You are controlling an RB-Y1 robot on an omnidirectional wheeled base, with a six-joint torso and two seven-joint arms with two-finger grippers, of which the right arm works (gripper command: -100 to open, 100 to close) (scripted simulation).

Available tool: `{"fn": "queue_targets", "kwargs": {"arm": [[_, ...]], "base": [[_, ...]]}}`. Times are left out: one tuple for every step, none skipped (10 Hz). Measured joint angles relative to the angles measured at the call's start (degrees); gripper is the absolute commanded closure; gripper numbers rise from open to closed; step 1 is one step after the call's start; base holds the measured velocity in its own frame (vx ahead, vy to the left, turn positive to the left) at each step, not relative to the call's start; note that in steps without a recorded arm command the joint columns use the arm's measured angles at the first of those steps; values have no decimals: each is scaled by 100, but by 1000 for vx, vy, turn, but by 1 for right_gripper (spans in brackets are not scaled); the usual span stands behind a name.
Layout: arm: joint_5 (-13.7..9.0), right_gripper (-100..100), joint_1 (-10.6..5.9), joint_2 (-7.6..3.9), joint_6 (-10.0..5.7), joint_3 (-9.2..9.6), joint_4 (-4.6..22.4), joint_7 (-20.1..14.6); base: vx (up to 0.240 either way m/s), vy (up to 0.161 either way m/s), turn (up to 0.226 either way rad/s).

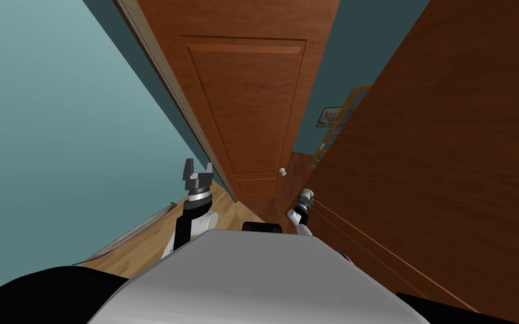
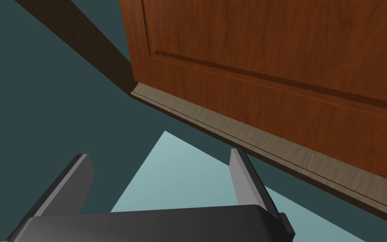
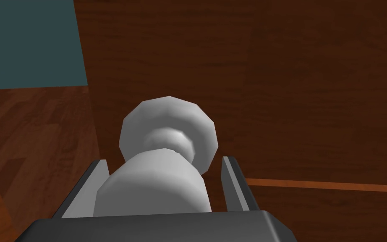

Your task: Push the door open

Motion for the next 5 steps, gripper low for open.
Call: {"fn": "queue_targets", "kwargs": {"arm": [[-32, 100, -26, 15, -66, -46, 24, 15], [-96, 100, -36, 37, -124, -123, 55, 49], [-161, 100, -92, 48, -180, -202, 157, 79], [-200, 100, -109, 52, -252, -252, 227, 74], [-255, 100, -168, 24, -280, -321, 302, 81]], "base": [[90, -52, 76], [128, -56, 42], [120, -67, 40], [98, -67, 42], [120, -56, 44]]}}
